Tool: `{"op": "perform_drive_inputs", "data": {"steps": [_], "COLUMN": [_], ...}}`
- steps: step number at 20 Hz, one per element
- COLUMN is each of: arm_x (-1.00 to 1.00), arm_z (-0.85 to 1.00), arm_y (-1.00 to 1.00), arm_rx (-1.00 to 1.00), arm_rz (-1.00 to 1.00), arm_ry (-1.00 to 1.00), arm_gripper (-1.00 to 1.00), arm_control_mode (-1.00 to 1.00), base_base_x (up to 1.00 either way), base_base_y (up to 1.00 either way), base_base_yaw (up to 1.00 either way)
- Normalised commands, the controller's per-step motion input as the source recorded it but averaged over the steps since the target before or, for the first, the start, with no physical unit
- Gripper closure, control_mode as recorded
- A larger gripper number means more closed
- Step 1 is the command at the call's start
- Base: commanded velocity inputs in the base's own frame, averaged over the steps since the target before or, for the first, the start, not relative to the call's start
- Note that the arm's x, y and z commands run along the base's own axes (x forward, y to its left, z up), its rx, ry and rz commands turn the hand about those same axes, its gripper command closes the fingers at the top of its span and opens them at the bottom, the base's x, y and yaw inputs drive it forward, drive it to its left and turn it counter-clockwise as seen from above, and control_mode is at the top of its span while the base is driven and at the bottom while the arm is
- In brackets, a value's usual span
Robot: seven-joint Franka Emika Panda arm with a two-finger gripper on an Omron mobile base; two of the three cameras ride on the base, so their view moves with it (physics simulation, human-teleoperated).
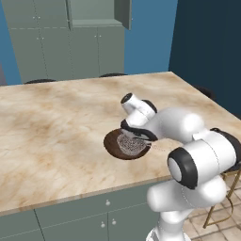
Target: Open the cabinet and setup a tea strainer by placing it in the bowl upright.
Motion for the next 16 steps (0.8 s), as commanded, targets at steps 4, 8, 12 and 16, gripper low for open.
{"op": "perform_drive_inputs", "data": {"steps": [4, 8, 12, 16], "arm_x": [-0.34, -0.41, -0.35, -0.38], "arm_z": [0.18, 0.22, 0.26, 0.22], "arm_y": [-0.01, 0.02, 0.03, 0.27], "arm_rx": [0.42, 0.52, 0.45, 0.18], "arm_rz": [0.00, 0.00, -0.05, -0.11], "arm_ry": [0.07, -0.03, -0.18, -0.32], "arm_gripper": [-1.00, -1.00, -1.00, -1.00], "arm_control_mode": [-1.00, -1.00, -1.00, -1.00], "base_base_x": [0.00, 0.00, 0.00, 0.00], "base_base_y": [0.00, 0.00, 0.00, 0.00], "base_base_yaw": [0.00, 0.00, 0.00, 0.00]}}
